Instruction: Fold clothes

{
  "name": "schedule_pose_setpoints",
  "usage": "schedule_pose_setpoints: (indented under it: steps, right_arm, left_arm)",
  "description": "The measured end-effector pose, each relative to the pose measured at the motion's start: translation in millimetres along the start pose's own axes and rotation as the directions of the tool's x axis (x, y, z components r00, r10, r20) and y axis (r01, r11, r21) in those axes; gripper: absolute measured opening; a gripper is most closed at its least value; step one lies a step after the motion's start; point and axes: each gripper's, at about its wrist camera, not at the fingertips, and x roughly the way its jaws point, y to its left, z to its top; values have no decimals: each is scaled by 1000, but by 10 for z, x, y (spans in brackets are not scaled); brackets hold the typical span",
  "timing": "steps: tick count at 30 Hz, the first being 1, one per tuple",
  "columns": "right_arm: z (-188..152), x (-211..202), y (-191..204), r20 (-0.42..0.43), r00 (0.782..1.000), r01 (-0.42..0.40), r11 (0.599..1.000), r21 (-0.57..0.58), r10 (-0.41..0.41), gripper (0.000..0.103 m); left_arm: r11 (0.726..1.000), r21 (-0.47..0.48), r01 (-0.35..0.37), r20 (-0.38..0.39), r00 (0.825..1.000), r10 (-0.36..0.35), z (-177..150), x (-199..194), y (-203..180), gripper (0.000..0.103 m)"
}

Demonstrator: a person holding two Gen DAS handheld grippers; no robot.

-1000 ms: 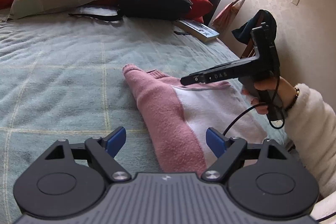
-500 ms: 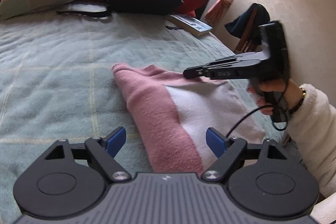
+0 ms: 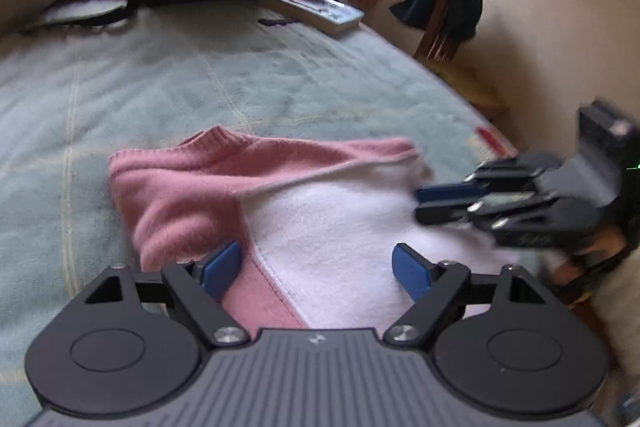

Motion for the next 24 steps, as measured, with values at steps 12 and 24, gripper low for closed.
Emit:
schedule_pose_setpoints:
  steps: [12, 24]
  right_arm:
    - [-329, -512, 784, 34, 999, 26, 997, -72, -24, 45]
    - [-1204, -866, 588, 119, 992, -9, 915, 403, -43, 46]
  left_arm:
    - [1000, -14, -14, 75, 997, 15, -242, -827, -343, 85]
    - [999, -28, -19, 66, 998, 21, -705, -1034, -589, 86]
